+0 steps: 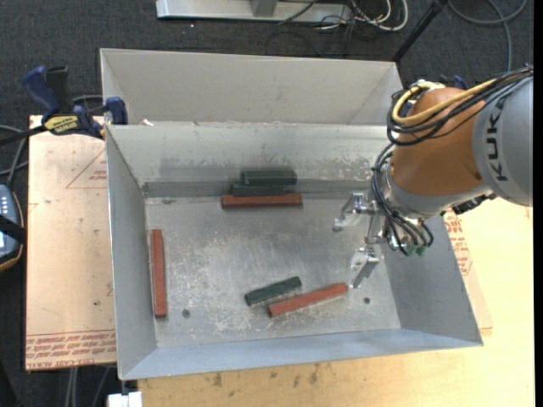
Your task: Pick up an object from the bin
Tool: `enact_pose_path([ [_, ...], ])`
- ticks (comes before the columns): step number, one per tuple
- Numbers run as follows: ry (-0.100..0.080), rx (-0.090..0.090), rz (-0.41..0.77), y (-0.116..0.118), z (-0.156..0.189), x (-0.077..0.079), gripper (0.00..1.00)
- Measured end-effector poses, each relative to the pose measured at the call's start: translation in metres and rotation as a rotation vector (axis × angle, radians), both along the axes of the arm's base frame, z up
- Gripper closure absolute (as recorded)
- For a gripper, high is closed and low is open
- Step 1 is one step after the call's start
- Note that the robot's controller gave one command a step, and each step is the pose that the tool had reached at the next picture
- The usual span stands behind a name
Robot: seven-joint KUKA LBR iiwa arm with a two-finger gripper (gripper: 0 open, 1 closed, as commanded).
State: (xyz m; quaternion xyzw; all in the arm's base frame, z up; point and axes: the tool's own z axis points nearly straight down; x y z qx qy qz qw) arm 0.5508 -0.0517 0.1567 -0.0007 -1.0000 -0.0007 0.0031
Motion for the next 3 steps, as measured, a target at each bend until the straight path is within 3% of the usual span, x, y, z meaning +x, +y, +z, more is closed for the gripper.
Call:
enact_pose_path([
  [1, -0.007, -0.001, 0.001, 0.000, 0.003, 0.002, 0.00],
  [2, -0.013, 0.000, 0.212, 0.006, -0.076, -0.036, 1.00],
  [3, -0.013, -0.001, 0.213, 0.006, -0.076, -0.036, 1.00],
])
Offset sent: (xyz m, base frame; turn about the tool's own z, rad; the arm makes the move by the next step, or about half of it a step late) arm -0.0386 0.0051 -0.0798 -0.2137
